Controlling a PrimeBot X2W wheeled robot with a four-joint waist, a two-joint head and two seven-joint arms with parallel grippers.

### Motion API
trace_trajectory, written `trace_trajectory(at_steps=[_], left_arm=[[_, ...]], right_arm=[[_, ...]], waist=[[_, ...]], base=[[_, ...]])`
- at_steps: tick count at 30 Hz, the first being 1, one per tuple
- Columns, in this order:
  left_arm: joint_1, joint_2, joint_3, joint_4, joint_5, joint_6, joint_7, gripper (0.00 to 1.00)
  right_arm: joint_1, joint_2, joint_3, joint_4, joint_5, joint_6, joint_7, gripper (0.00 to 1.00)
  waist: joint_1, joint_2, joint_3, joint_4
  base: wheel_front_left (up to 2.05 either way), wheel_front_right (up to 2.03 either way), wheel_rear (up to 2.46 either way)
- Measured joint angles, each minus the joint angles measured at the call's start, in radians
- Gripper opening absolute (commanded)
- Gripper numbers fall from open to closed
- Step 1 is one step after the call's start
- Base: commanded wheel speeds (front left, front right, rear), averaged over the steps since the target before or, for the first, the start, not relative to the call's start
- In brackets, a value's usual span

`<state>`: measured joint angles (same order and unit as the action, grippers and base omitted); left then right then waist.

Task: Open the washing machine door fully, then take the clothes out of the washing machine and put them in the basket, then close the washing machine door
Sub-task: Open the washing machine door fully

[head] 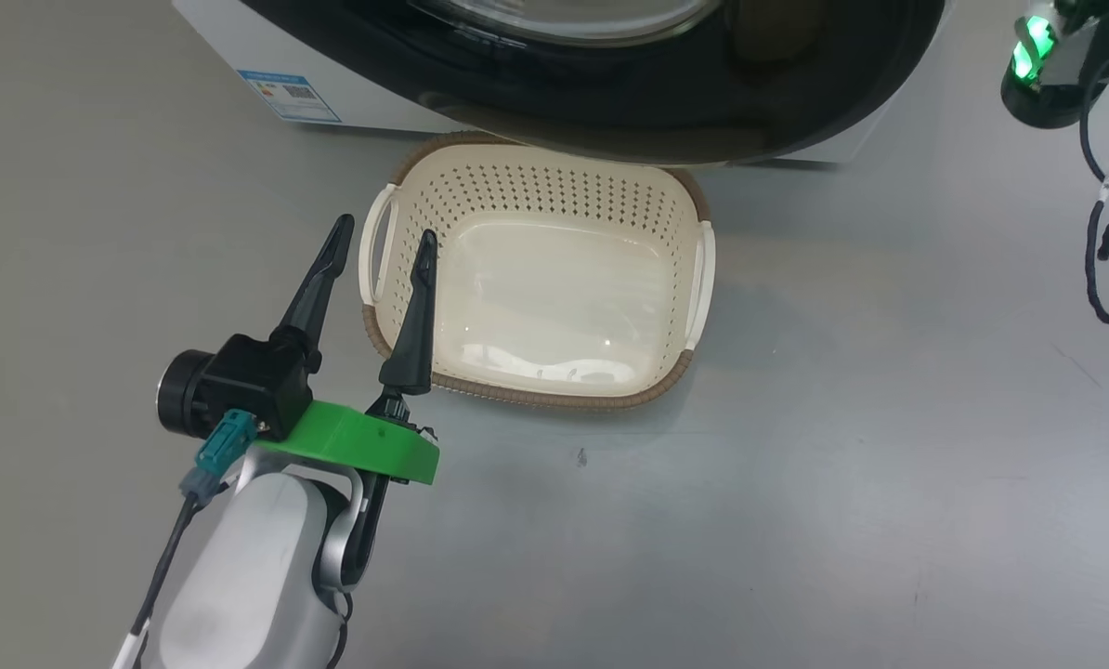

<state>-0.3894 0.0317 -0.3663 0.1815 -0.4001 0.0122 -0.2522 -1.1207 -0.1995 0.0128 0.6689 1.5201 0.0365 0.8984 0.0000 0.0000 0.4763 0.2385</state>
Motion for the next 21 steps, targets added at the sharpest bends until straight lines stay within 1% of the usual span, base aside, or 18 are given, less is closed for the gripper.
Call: trace_trajectory(at_steps=[10, 21], left_arm=[[0.02, 0.0, 0.004, 0.031, 0.011, -0.002, 0.0, 1.0], [0.056, 0.0, 0.004, 0.056, 0.014, -0.009, 0.0, 1.0]], right_arm=[[0.078, 0.042, 0.027, 0.017, 0.011, 0.034, 0.032, 0.0], [0.164, 0.077, 0.059, 0.017, 0.02, 0.059, 0.07, 0.0]], waist=[[0.0, 0.0, -0.052, -0.018], [0.0, 0.0, -0.118, -0.03]], base=[[0.0, 0.0, 0.0], [0.0, 0.0, 0.0]])
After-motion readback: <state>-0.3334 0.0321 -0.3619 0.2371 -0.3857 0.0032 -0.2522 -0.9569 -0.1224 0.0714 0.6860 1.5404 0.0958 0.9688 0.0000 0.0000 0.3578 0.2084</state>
